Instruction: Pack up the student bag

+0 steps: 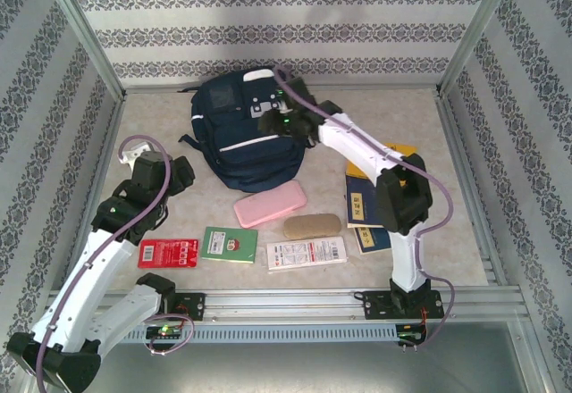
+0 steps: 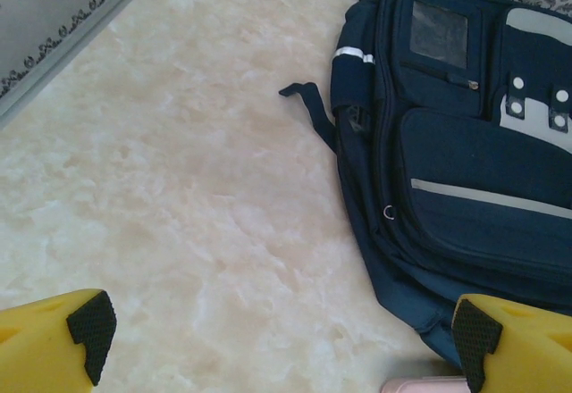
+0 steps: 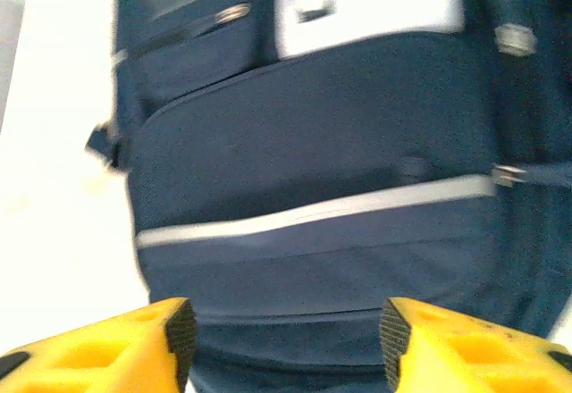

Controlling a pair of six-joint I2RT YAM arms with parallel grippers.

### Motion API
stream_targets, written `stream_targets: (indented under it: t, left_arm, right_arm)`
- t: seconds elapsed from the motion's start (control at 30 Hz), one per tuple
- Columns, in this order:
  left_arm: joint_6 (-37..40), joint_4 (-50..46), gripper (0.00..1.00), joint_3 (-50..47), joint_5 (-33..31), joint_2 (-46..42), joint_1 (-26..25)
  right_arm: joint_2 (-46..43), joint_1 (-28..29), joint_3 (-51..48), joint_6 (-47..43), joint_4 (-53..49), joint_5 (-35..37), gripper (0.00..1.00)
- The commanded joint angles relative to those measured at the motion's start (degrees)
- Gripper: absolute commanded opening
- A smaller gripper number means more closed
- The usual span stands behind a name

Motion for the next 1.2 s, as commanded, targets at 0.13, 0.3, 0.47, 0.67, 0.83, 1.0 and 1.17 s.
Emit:
stream_targets:
  t: [0.13, 0.3, 0.47, 0.67, 0.83, 1.0, 1.17]
  left_arm:
    - [1.15, 0.16, 0.98, -0.84, -4.71, -3.65, -0.35]
    - [1.17, 0.32, 0.98, -0.92, -5.02, -3.91, -0.41]
    - [1.29, 0.5, 0.98, -1.03, -4.44, -3.84, -0.38]
    - [2.1, 1.29, 0.98, -1.37, -3.58, -3.42, -0.34]
    - [3.43, 2.15, 0.98, -1.2, -1.83, -2.03, -0.4]
    - [5.53, 2.66, 0.98, 0.39, 2.46, 1.65, -0.43]
    - [4.97, 2.55, 0.98, 0.62, 2.62, 2.58, -0.34]
  right_arm:
    - [13.59, 9.93, 19.24, -19.85, -13.79, 14.13, 0.71]
    - [21.51, 13.53, 28.04, -23.38, -12.61, 20.24, 0.8]
    - [28.37, 14.94, 35.27, -24.52, -14.62, 23.1, 0.81]
    - [27.39, 14.77, 31.67, -24.41, -13.81, 25.8, 0.81]
    - [20.39, 12.09, 22.56, -20.57, -9.36, 19.51, 0.77]
    - [7.08, 7.47, 1.5, -14.16, 9.88, 3.93, 0.76]
    - [7.78, 4.89, 3.5, -14.42, 5.04, 2.06, 0.75]
